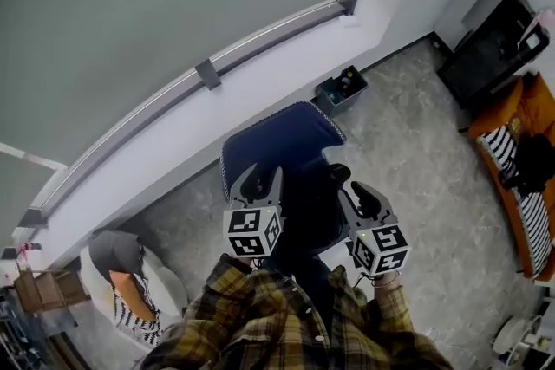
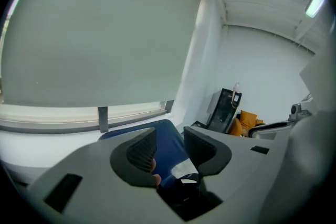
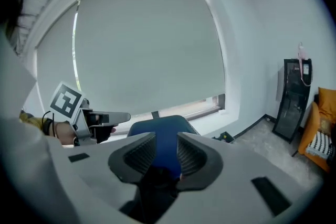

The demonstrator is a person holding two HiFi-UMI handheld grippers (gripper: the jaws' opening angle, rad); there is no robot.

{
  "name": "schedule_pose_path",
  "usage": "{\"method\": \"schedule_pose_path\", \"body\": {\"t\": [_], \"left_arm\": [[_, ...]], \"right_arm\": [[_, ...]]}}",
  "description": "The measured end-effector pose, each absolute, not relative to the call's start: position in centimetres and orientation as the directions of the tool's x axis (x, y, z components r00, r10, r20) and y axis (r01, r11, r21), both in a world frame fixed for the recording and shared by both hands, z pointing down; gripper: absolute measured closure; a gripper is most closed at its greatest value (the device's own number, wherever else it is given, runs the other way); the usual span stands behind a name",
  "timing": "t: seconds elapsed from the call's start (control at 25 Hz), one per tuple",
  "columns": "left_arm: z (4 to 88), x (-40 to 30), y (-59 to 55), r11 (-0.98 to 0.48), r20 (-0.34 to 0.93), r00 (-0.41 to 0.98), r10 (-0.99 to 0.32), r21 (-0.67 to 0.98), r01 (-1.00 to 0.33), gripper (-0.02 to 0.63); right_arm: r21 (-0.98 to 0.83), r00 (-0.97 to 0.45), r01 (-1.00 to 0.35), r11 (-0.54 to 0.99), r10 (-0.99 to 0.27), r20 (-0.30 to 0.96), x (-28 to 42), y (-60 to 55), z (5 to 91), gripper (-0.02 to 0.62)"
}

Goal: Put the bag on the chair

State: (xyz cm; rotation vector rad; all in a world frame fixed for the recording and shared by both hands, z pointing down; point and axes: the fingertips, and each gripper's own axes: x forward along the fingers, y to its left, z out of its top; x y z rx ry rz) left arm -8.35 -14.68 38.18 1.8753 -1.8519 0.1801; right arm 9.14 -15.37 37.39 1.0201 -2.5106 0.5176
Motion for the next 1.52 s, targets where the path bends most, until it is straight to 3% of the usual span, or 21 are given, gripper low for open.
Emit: {"method": "schedule_pose_path", "body": {"t": [0.36,0.68,1.52], "left_arm": [[31.6,-4.8,-14.1,-0.104,0.363,0.201,-0.910,0.270,-0.957,0.508],[25.9,-1.0,-13.0,-0.268,0.282,0.333,-0.900,0.246,-0.932,0.551],[24.3,2.4,-10.7,-0.355,0.277,0.408,-0.870,0.222,-0.908,0.588]], "right_arm": [[-0.214,-0.666,-0.745,0.632,-0.682,0.304,10.2,-15.4,28.4,0.522],[-0.176,-0.702,-0.711,0.681,-0.679,0.213,10.0,-13.9,23.9,0.552],[-0.178,-0.799,-0.595,0.783,-0.556,0.229,8.8,-11.4,24.2,0.580]]}}
